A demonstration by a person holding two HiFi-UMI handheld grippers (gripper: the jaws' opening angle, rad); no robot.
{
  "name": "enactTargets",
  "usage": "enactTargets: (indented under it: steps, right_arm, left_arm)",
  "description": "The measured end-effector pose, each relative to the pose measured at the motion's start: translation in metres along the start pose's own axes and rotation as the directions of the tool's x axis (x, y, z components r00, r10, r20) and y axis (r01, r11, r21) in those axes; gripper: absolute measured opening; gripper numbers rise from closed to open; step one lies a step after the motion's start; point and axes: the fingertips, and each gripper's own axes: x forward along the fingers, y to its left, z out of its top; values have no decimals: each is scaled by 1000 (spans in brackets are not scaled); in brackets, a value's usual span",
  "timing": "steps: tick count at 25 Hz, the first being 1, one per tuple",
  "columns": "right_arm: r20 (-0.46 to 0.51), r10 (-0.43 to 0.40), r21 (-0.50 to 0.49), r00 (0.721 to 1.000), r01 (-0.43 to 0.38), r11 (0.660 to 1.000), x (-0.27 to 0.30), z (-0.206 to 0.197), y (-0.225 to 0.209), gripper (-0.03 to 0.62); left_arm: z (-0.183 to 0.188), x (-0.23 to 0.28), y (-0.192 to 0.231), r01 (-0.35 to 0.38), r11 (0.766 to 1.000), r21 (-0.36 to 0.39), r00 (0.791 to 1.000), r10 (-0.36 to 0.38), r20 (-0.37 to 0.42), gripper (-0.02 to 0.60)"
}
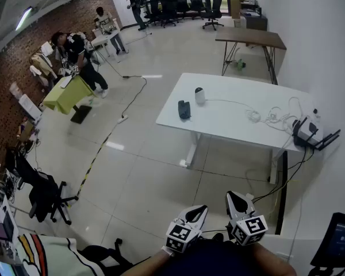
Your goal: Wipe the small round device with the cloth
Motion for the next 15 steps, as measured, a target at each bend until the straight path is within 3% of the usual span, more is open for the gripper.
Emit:
enactTargets:
  steps: [9,15]
  right_arm:
    - [-18,-14,17,1000,14,1000,0,-1,-16,12]
    - [-26,-21,20,999,22,1000,22,-4,-14,12]
  left_arm:
    - [-2,16,-4,10,1000,-7,1000,-10,-18,5]
    - [-1,21,19,21,1000,-11,999,-22,-31,5]
